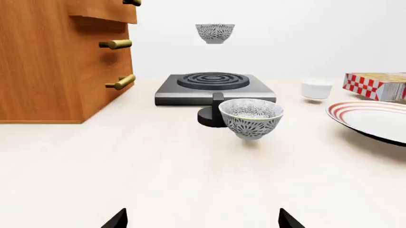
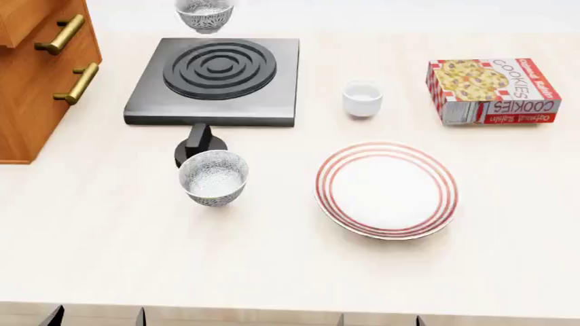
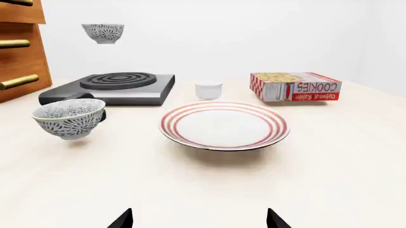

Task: Pick the akita bowl on the stove and place it on the plate.

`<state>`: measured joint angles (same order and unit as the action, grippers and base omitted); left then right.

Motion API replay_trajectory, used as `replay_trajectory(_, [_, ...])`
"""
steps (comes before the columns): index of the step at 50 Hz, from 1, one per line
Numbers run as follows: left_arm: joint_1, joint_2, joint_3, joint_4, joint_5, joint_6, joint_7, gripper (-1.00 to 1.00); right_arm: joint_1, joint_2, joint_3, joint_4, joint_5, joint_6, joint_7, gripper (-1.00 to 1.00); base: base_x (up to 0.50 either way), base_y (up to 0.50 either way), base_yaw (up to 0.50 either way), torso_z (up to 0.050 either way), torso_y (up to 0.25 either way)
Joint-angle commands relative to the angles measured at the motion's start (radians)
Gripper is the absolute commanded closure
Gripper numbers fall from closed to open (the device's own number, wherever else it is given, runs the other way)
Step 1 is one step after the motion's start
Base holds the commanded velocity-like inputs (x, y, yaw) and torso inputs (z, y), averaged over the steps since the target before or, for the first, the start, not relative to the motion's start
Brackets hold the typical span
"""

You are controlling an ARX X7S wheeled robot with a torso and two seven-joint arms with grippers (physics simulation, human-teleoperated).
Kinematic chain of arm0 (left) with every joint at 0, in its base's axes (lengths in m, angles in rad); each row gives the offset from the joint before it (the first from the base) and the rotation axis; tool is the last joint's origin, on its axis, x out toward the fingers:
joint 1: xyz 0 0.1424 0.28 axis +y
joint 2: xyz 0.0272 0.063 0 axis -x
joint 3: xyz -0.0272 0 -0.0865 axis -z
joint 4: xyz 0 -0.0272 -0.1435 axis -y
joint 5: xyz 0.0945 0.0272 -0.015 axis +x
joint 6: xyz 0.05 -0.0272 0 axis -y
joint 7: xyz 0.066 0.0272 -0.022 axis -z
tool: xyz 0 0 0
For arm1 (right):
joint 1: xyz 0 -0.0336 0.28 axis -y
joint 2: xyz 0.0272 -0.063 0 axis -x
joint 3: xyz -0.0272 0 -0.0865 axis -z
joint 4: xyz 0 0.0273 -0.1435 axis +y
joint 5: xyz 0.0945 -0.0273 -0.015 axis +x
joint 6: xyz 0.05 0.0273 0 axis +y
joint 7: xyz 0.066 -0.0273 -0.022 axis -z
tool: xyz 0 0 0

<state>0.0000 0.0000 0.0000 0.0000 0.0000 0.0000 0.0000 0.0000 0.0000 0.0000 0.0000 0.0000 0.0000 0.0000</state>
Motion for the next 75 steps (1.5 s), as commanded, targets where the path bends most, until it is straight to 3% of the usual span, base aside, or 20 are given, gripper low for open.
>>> replay_trajectory(1, [0.0,-0.016,0.019,-0.003,-0.016,0.006,-0.018,-1.0,-0.003,0.015,-0.02,-0.005,0.018,0.009,0.019,-1.0,0.0,0.0,0.0,0.0,0.0])
replay_trajectory(54, [0.002,-0.101,0.113,0.034,-0.101,-0.009,-0.13,-1.0,0.018,0.107,-0.126,-0.017,0.106,0.043,0.105,-1.0,0.0,0.0,0.0,0.0,0.0])
replay_trajectory(67, [-0.006,-0.109,0.126,0.009,-0.115,0.01,-0.146,-1.0,0.107,0.12,-0.15,-0.263,0.114,0.299,0.156,-1.0,0.0,0.0,0.0,0.0,0.0])
replay_trajectory(75, [-0.008,-0.115,0.132,0.001,-0.123,0.016,-0.156,-1.0,0.333,0.103,-0.182,-0.441,0.101,0.593,0.204,-1.0,0.0,0.0,0.0,0.0,0.0])
